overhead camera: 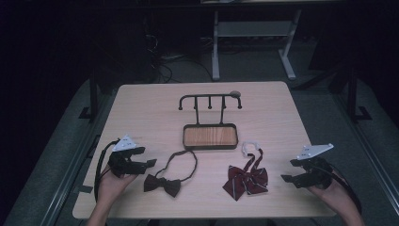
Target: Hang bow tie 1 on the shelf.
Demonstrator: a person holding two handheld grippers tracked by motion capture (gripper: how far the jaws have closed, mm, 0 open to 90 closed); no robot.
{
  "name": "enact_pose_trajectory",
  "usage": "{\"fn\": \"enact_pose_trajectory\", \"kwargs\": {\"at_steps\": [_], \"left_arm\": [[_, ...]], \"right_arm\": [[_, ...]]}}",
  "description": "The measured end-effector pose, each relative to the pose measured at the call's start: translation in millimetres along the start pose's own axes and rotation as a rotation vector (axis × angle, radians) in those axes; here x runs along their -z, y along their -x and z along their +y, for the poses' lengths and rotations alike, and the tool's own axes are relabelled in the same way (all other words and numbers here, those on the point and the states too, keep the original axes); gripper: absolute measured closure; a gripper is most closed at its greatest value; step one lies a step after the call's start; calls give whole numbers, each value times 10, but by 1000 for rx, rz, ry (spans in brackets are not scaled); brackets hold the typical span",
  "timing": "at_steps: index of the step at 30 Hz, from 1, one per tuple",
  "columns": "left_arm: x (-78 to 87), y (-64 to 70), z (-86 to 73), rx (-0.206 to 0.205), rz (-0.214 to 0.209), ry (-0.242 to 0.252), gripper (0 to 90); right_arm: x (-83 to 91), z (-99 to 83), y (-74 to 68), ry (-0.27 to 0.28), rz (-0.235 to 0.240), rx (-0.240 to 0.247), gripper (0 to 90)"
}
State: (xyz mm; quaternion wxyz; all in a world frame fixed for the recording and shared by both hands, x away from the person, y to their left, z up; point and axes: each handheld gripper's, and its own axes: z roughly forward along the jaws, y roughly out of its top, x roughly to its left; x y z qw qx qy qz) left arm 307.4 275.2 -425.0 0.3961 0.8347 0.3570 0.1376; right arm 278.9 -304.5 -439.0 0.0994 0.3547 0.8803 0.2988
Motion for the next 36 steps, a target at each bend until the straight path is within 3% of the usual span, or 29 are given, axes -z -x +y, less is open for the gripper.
{"fn": "enact_pose_trajectory", "kwargs": {"at_steps": [7,20,36], "left_arm": [[4,8,-17,8,-7,2,279],[42,0,-36,6,-12,8,277],[67,-12,-43,9,-10,21,277]], "right_arm": [[-13,71,-67,-19,6,15,273],[-39,351,-206,-30,45,74,365],[-146,759,-154,-105,53,109,505]]}}
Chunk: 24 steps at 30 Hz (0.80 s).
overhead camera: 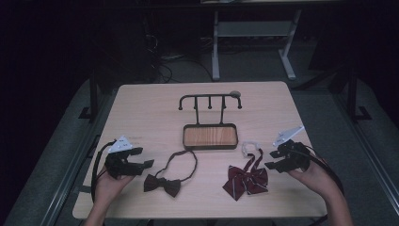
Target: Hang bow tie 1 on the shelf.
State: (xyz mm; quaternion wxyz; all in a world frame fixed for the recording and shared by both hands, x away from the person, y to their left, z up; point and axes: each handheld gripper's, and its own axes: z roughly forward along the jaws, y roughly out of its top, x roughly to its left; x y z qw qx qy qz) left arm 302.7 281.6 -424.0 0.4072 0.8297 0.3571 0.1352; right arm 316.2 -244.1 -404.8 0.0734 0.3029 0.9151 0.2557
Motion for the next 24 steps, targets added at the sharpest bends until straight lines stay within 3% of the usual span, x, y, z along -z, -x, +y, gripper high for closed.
{"fn": "enact_pose_trajectory", "kwargs": {"at_steps": [24], "left_arm": [[-29,23,4,-13,-15,-8,277]], "right_arm": [[-265,343,240,-80,13,-4,564]]}}
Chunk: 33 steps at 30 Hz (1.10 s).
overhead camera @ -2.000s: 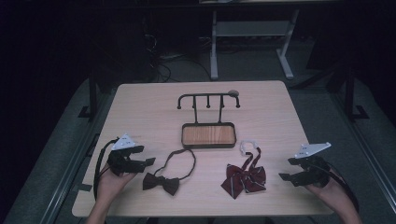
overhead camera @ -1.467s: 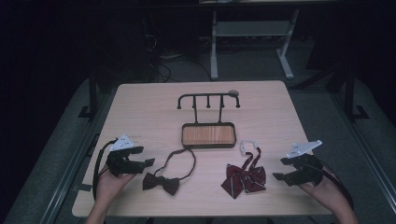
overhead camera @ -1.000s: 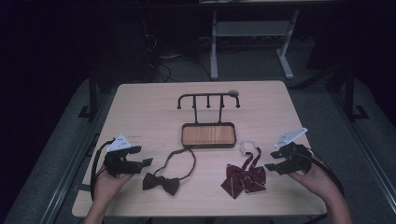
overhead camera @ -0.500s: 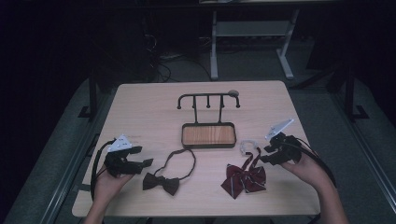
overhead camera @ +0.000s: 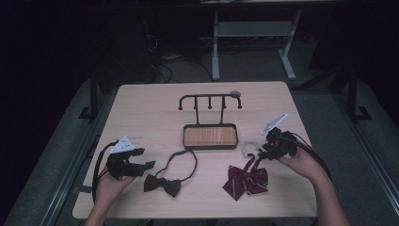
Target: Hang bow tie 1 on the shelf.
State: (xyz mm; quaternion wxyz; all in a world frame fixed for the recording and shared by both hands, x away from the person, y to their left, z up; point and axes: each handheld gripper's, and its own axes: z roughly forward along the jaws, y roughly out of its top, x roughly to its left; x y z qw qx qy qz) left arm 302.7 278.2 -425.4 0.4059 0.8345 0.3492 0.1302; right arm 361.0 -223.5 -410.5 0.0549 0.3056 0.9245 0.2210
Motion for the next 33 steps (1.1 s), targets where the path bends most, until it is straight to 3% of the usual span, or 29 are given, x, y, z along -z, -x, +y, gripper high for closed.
{"fn": "enact_pose_trajectory", "kwargs": {"at_steps": [23,33], "left_arm": [[-24,28,13,-12,-7,-6,273],[-27,32,15,-23,-8,-11,274]], "right_arm": [[-212,194,203,-79,-1,-66,642],[-308,183,279,-134,-18,-104,677]]}}
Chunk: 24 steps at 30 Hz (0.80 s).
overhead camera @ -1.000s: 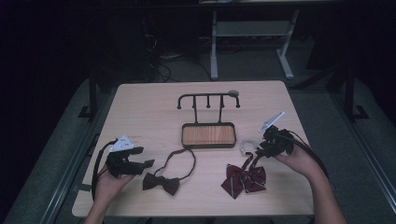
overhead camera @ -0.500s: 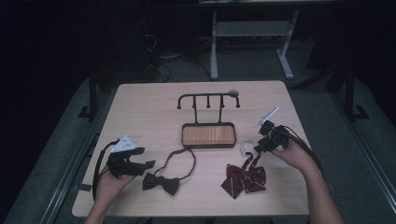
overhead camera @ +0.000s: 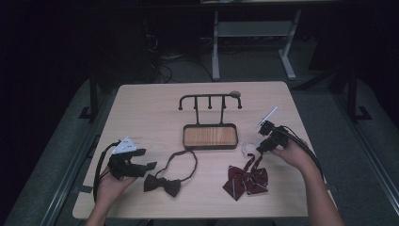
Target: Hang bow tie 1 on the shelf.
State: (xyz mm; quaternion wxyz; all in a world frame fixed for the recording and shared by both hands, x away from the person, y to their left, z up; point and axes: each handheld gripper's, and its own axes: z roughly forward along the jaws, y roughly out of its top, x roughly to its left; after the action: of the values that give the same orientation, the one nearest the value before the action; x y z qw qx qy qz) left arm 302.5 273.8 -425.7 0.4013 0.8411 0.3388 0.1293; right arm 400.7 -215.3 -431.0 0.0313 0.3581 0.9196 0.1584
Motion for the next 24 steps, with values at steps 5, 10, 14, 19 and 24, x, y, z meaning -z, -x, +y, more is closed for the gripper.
{"fn": "enact_pose_trajectory", "kwargs": {"at_steps": [5,10,14,19,24], "left_arm": [[0,4,1,3,0,5,274],[2,0,1,0,-2,0,274],[-1,3,0,1,-1,-1,276],[9,-2,2,2,-3,-1,276],[9,-2,1,2,-5,-3,276]], "right_arm": [[-51,8,1,-31,-10,-3,697],[-84,21,0,-45,-7,-6,703],[-93,32,-9,-50,-12,-6,737],[-94,38,-18,-57,-17,-5,767],[-116,42,-24,-74,-35,-4,782]]}}
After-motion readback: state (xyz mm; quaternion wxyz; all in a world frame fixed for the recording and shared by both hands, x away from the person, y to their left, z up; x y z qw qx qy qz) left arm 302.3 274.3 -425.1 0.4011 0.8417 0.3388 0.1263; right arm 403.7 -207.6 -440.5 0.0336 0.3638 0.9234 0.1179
